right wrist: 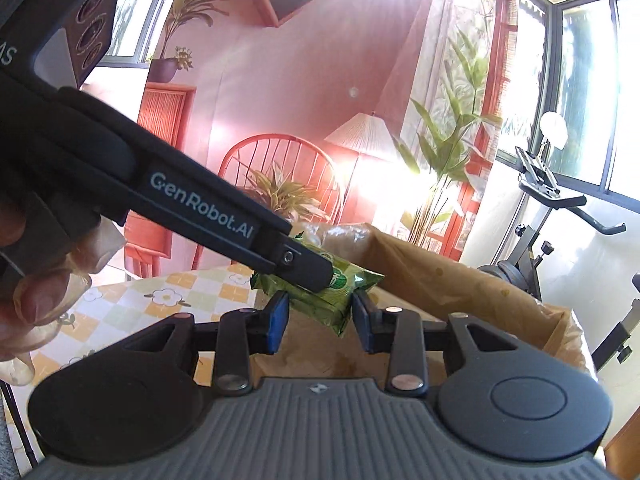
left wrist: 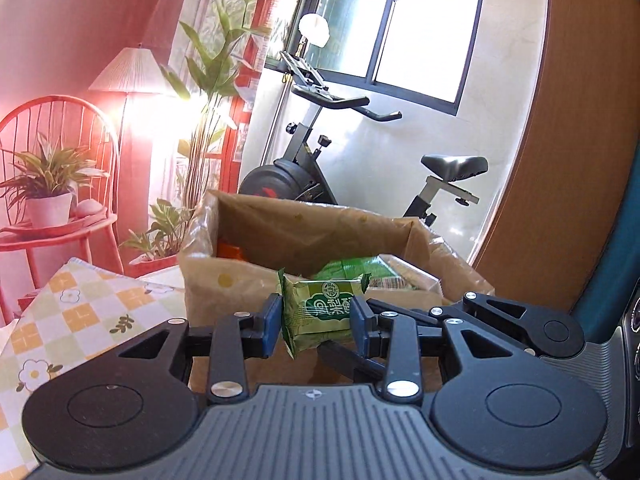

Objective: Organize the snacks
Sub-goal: 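Lift the green cake packet up over the box opening, then open the left gripper to drop the green packet into the box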

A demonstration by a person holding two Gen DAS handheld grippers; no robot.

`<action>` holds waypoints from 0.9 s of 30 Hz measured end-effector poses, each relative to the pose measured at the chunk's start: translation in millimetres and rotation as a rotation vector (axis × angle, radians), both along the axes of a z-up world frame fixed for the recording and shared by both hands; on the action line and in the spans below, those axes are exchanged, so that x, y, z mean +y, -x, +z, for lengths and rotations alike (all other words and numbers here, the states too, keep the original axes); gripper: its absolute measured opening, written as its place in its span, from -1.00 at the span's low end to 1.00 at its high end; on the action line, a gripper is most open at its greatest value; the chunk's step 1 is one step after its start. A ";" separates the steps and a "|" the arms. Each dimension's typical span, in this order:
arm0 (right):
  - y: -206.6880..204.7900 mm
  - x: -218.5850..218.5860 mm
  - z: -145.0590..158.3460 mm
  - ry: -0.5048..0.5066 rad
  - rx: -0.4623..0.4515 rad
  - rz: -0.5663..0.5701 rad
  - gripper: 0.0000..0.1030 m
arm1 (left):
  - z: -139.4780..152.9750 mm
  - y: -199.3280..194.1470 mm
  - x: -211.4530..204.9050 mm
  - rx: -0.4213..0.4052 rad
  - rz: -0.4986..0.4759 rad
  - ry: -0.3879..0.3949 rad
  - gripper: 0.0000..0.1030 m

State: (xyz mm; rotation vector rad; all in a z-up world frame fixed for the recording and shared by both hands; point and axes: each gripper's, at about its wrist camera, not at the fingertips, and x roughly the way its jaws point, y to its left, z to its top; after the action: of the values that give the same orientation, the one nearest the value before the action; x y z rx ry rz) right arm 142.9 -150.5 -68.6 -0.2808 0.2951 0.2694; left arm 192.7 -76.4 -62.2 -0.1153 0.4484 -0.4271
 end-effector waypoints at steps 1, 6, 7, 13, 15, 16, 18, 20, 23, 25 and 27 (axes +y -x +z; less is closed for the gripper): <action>-6.0 -3.7 6.6 -0.008 0.003 -0.003 -0.27 | 5.5 -6.6 -2.2 -0.005 -0.007 -0.001 -0.25; -45.4 -35.3 35.9 -0.048 0.039 -0.017 -0.27 | 23.5 -50.2 -19.4 -0.008 -0.053 -0.037 -0.25; -52.8 -41.5 39.8 -0.046 0.045 -0.021 -0.27 | 25.1 -57.5 -24.1 -0.002 -0.057 -0.045 -0.25; -98.1 -69.2 40.8 -0.082 0.150 -0.055 -0.27 | 14.7 -104.0 -34.1 0.081 -0.080 -0.035 -0.22; -105.8 -73.6 37.2 -0.076 0.174 -0.067 -0.27 | 8.7 -110.4 -36.3 0.092 -0.087 -0.044 -0.22; -109.5 -75.4 35.1 -0.073 0.188 -0.072 -0.27 | 6.3 -112.2 -38.5 0.096 -0.087 -0.051 -0.22; -113.9 -77.4 32.1 -0.072 0.210 -0.078 -0.27 | 0.1 -115.7 -39.2 0.115 -0.082 -0.067 -0.22; -114.9 -81.4 30.5 -0.083 0.234 -0.089 -0.26 | -2.8 -113.8 -37.7 0.122 -0.076 -0.073 -0.13; -110.3 -88.3 31.2 -0.095 0.243 -0.108 0.05 | 1.4 -107.4 -31.1 0.083 -0.058 -0.094 0.33; -106.2 -92.8 34.0 -0.106 0.241 -0.140 0.28 | 8.2 -102.1 -30.4 0.050 -0.047 -0.130 0.46; -102.9 -99.0 38.7 -0.137 0.245 -0.177 0.48 | 17.6 -95.5 -33.6 0.012 -0.039 -0.184 0.50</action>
State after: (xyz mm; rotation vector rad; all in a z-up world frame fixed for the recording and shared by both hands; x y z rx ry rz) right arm 245.8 -249.5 -29.8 -0.0851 0.5387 0.1478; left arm 288.1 -110.0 -44.6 0.0690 0.5006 -0.4218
